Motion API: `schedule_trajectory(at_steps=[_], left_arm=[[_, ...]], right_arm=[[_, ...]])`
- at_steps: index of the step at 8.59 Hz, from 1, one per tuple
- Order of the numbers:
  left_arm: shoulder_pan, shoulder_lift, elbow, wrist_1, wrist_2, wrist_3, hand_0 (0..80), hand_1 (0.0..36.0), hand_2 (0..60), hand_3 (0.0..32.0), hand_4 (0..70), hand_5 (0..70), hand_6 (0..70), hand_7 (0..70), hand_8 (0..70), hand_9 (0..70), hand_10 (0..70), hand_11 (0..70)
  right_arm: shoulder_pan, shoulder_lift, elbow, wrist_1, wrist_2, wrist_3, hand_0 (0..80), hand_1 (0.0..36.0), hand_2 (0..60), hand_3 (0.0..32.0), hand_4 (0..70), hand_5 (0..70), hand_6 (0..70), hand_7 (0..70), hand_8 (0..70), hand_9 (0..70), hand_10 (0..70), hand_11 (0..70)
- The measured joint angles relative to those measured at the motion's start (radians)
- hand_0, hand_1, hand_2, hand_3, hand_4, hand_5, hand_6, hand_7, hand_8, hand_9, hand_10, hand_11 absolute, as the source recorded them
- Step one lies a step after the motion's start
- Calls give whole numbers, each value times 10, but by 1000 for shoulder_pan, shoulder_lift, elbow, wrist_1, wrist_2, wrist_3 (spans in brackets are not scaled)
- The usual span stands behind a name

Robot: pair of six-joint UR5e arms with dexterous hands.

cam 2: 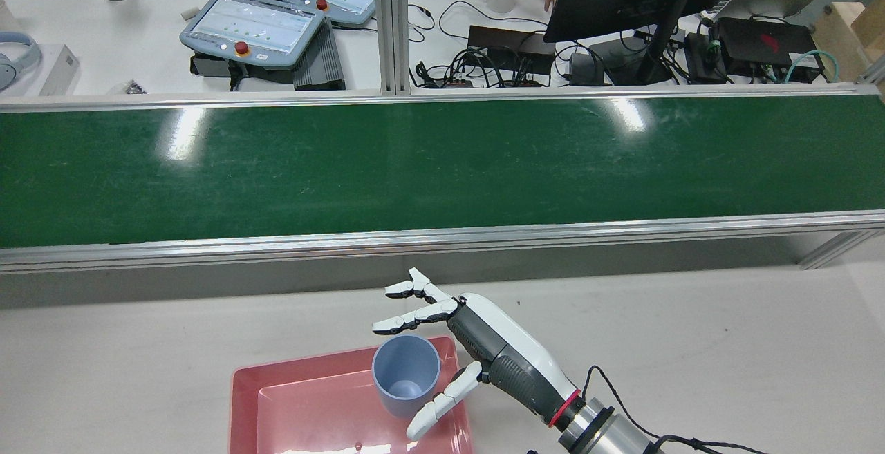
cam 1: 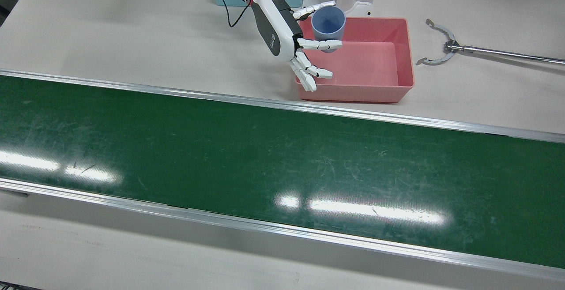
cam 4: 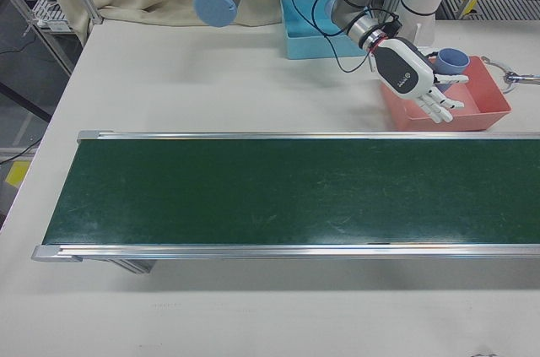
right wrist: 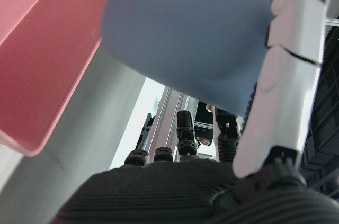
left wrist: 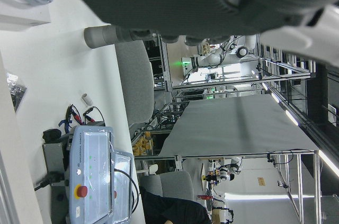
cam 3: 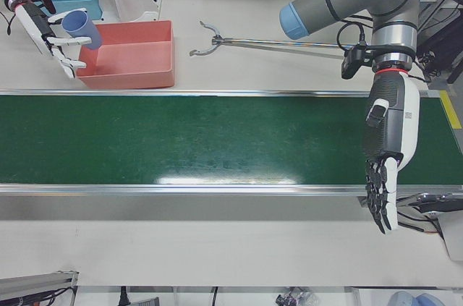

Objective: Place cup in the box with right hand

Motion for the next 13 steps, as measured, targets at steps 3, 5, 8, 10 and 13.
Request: schedule_trajectory(at_steps=[3, 5, 8, 10, 13], left_arm=[[1, 1, 0, 0, 0, 0, 0, 0, 0, 0, 0, 0, 0, 0, 0, 0, 0, 0], [1, 0, 0, 0, 0, 0, 0, 0, 0, 0, 0, 0, 0, 0, 0, 0, 0, 0], [0, 0, 0, 0, 0, 1, 0, 0, 0, 0, 0, 0, 0, 0, 0, 0, 0, 0], [-1, 0, 0, 0, 0, 0, 0, 0, 0, 0, 0, 0, 0, 0, 0, 0, 0, 0], [0, 0, 0, 0, 0, -1, 0, 0, 0, 0, 0, 0, 0, 0, 0, 0, 0, 0]], right_arm=[[0, 0, 3, 0, -3, 1, 524, 100, 0, 0, 291, 41, 75, 307, 5, 52, 21, 45], [12, -3, 10, -1, -15, 4, 527, 119, 0, 0, 290, 43, 77, 316, 5, 51, 21, 47], [182, -61, 132, -18, -30, 8, 565, 360, 600, 0, 294, 100, 130, 530, 20, 112, 36, 87], [355, -70, 165, -25, -21, 39, 594, 348, 600, 0, 369, 89, 139, 580, 38, 144, 52, 105], [649, -106, 105, -29, -33, 125, 617, 350, 564, 0, 394, 91, 129, 510, 38, 133, 70, 131]])
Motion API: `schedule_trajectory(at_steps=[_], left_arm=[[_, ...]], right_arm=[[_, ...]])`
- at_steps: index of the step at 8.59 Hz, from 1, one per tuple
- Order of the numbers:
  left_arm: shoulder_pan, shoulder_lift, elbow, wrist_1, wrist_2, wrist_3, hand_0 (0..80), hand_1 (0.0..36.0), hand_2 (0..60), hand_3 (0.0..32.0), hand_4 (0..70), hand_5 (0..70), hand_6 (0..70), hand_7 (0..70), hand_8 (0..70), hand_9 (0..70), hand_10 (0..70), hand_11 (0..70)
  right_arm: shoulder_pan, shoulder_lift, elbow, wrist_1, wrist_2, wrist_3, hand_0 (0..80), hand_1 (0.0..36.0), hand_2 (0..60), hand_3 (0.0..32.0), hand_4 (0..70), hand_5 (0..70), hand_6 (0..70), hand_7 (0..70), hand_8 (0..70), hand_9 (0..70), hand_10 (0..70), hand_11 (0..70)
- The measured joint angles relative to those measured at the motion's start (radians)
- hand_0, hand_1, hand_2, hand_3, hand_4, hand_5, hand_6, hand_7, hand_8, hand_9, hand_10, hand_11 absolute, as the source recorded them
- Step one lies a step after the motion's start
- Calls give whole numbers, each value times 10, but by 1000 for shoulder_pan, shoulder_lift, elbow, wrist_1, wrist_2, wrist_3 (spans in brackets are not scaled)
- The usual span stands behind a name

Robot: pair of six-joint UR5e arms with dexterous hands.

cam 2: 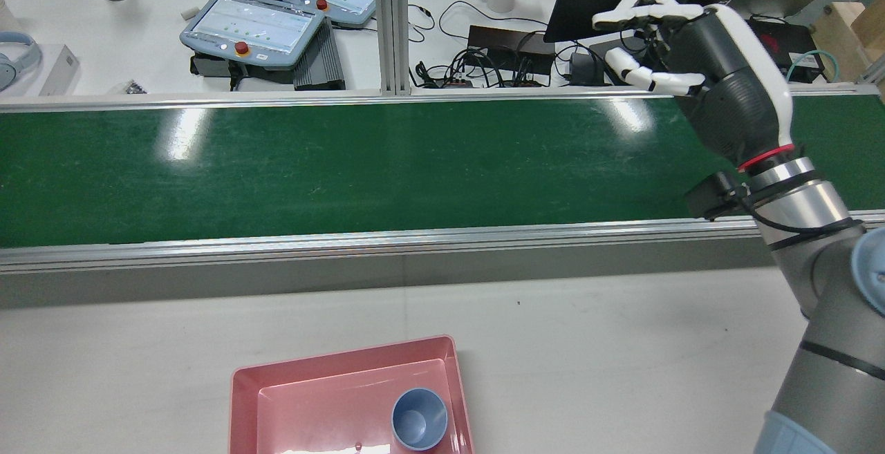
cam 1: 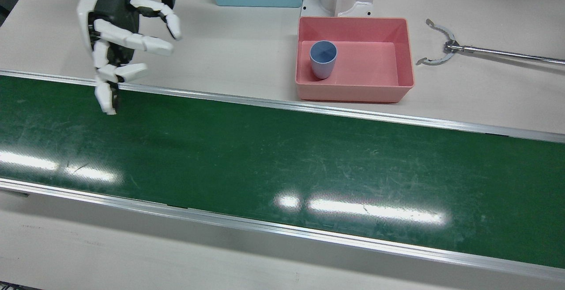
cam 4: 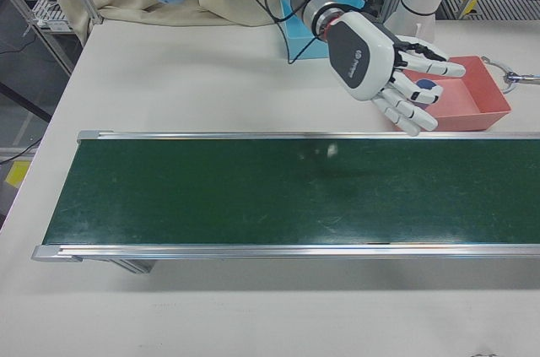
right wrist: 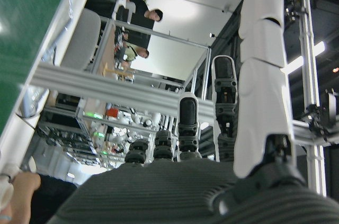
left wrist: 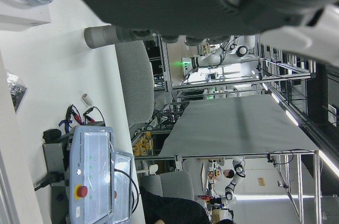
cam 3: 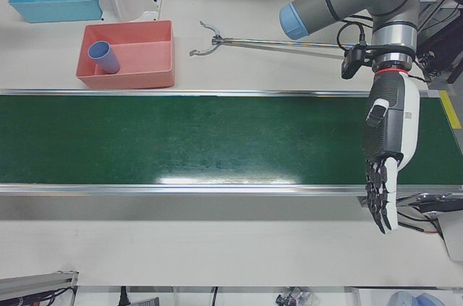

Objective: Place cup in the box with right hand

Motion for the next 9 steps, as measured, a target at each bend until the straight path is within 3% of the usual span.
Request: schedule_trajectory(at_steps=[1, 3, 5, 7, 8, 9], left_arm=[[0, 0, 0, 0, 0, 0, 0, 0, 0, 0, 0, 0, 0, 0, 0, 0, 0, 0], [-1, 0, 0, 0, 0, 1, 0, 0, 0, 0, 0, 0, 0, 0, 0, 0, 0, 0], [-1, 0, 0, 0, 0, 1, 0, 0, 0, 0, 0, 0, 0, 0, 0, 0, 0, 0], [0, 0, 0, 0, 0, 1, 0, 0, 0, 0, 0, 0, 0, 0, 0, 0, 0, 0], [0, 0, 0, 0, 0, 1, 0, 0, 0, 0, 0, 0, 0, 0, 0, 0, 0, 0], [0, 0, 0, 0, 0, 1, 0, 0, 0, 0, 0, 0, 0, 0, 0, 0, 0, 0]], right_arm=[[91, -30, -46, 0, -25, 48, 643, 336, 442, 0, 385, 91, 122, 472, 30, 116, 67, 126], [228, -93, -112, 2, -75, 91, 726, 353, 398, 0, 351, 98, 114, 427, 27, 100, 65, 127], [307, -143, -198, 17, -98, 102, 654, 262, 128, 0, 342, 83, 100, 375, 30, 102, 68, 125], [346, -168, -298, 72, -114, 104, 618, 217, 54, 0, 354, 76, 102, 386, 47, 129, 84, 145], [354, -174, -352, 119, -119, 104, 593, 176, 0, 0, 356, 70, 98, 360, 54, 134, 88, 148], [357, -172, -403, 166, -121, 104, 580, 152, 0, 0, 355, 66, 93, 334, 53, 127, 89, 148]])
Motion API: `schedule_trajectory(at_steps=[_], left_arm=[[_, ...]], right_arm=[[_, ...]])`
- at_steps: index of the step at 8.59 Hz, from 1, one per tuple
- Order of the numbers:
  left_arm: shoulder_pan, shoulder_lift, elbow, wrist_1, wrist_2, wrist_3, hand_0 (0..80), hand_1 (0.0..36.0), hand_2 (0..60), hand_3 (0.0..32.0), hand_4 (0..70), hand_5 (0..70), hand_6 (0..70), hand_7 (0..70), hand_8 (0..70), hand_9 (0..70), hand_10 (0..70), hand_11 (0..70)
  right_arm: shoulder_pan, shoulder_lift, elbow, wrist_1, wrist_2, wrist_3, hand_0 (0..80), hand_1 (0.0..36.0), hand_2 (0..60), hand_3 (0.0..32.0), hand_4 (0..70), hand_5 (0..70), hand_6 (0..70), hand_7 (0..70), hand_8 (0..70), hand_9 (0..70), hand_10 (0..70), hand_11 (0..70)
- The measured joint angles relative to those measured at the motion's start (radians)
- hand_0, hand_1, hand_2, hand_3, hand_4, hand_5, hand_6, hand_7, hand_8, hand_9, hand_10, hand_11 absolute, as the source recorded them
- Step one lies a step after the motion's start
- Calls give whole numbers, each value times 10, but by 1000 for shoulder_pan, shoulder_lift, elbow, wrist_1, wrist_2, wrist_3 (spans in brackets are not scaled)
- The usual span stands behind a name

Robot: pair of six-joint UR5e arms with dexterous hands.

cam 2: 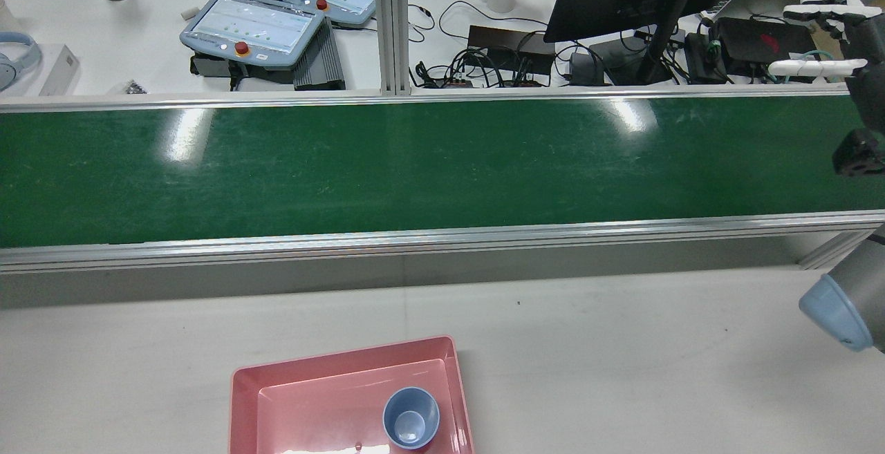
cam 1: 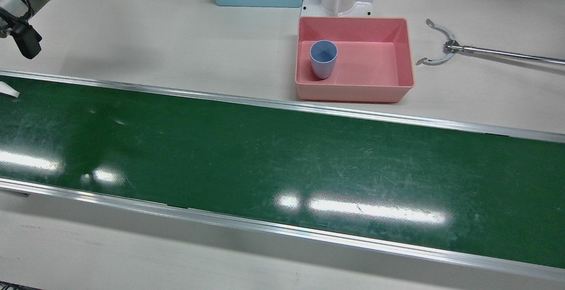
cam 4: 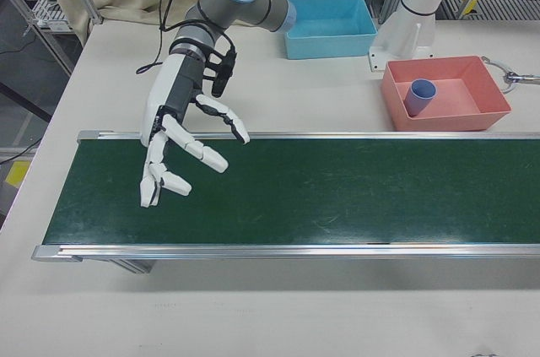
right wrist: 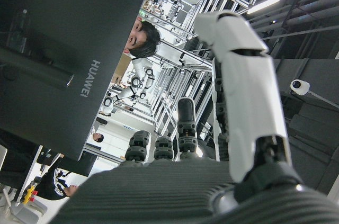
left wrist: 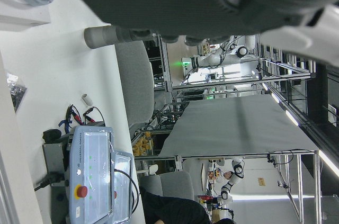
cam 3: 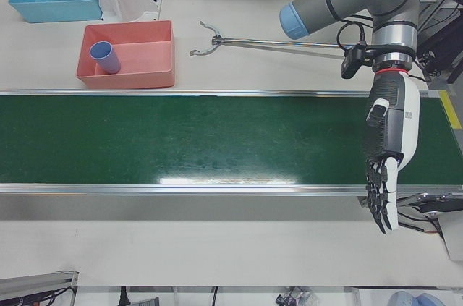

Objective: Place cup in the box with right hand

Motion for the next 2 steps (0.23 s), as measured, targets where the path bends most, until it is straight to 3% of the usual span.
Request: schedule_trajectory(at_steps=[1, 2], left_arm=[[0, 0, 0, 0, 0, 0, 0, 0, 0, 0, 0, 0, 0, 0, 0, 0, 0, 0], [1, 0, 0, 0, 0, 0, 0, 0, 0, 0, 0, 0, 0, 0, 0, 0, 0, 0]], right_arm=[[-1, 8, -30, 26, -1, 2, 556, 123, 0, 0, 331, 58, 78, 289, 42, 105, 81, 134], [-11, 22, -54, 41, -2, 10, 539, 107, 0, 0, 317, 53, 73, 318, 40, 109, 83, 135]])
